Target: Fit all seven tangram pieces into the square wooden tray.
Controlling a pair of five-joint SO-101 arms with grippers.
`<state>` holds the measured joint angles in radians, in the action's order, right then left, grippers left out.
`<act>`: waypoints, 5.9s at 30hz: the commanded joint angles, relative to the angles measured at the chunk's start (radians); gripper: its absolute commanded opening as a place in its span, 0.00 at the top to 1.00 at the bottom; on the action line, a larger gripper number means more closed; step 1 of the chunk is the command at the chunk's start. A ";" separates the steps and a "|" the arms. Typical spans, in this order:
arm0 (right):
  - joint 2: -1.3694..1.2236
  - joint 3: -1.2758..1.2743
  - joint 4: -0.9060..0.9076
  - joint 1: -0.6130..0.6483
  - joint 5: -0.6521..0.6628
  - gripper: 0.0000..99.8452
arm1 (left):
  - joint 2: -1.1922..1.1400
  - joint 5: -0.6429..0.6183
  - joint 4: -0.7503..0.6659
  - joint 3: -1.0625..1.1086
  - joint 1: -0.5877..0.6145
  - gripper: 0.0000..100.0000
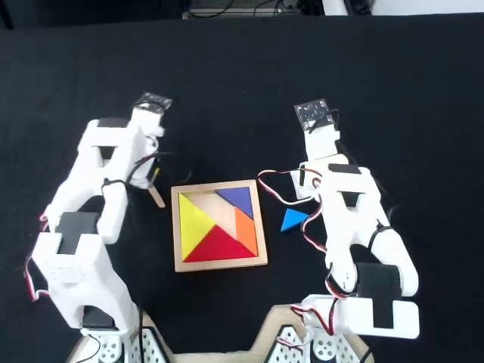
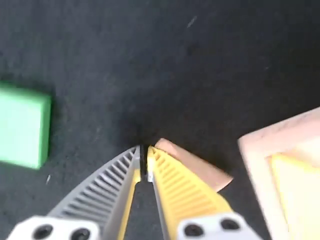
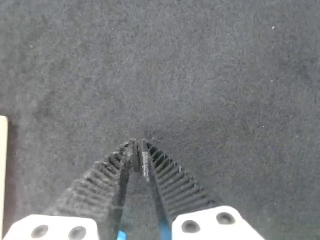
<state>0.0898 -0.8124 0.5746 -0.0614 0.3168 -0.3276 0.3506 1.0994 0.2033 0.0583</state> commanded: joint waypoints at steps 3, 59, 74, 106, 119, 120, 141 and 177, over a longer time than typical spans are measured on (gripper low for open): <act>-0.002 0.056 0.003 0.006 0.009 0.99 | 0.011 -0.011 -0.015 -0.061 -0.047 0.96; -0.002 0.047 0.002 0.026 0.014 0.99 | 0.285 -0.127 0.143 0.174 0.125 0.96; -0.002 0.045 0.002 0.028 0.014 0.99 | 0.459 0.215 0.038 0.179 0.101 0.75; -0.002 0.045 0.000 0.029 0.014 0.99 | 0.193 0.333 -0.126 0.143 0.110 0.74; -0.002 0.045 -0.012 0.029 0.014 0.99 | 0.195 0.651 -0.121 0.185 0.104 0.75; -0.002 0.044 -0.012 0.029 0.014 0.99 | 0.195 0.678 -0.121 0.189 0.101 0.75; -0.002 0.044 -0.012 0.029 0.014 0.99 | 0.075 0.815 0.018 0.082 0.074 0.75; -0.002 0.044 -0.012 0.031 0.014 0.99 | 0.063 0.712 -0.025 0.068 0.073 0.90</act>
<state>0.0898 -0.8124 0.5746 -0.0476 0.3230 -0.2693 1.0656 1.0595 0.3015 0.1350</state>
